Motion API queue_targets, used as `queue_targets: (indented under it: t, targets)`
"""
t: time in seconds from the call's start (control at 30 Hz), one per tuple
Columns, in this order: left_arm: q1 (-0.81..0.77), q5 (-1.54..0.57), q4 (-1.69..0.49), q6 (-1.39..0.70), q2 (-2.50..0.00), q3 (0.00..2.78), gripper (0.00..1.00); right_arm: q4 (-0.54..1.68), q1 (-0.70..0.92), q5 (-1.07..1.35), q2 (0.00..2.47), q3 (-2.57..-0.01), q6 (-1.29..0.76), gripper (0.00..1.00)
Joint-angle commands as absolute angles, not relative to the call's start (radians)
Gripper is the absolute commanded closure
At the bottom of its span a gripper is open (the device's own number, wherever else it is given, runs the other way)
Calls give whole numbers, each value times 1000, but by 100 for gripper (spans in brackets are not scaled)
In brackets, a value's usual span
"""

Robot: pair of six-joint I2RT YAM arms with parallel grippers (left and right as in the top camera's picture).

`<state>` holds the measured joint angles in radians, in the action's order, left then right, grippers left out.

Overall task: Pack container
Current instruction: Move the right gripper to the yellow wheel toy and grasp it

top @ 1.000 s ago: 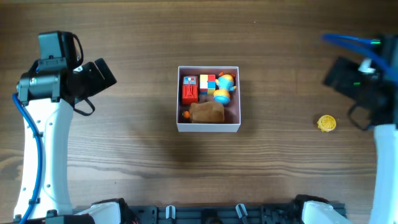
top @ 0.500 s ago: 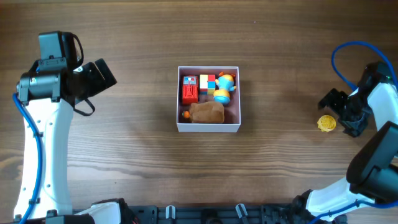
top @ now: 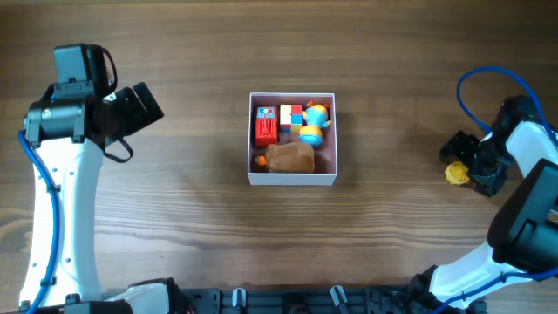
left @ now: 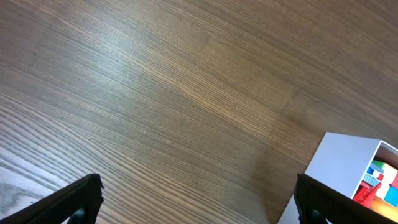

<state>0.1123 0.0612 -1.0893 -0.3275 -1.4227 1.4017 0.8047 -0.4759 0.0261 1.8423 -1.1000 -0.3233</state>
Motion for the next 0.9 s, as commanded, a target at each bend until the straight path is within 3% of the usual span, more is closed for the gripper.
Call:
queue_targets:
  t: [0.0, 0.27, 0.73, 0.87]
  targets:
    - [117, 49, -1090, -329, -1419, 1407, 0, 793, -477, 39, 1864, -1084, -314, 0]
    - [117, 49, -1090, -329, -1419, 1407, 0, 748, -477, 47, 1876, -1034, -315, 1]
    - [117, 49, -1089, -329, -1419, 1407, 0, 752, -477, 54, 1876, -1034, -315, 49]
    - [117, 49, -1089, -329, -1419, 1407, 0, 752, -477, 54, 1876, -1034, -315, 50]
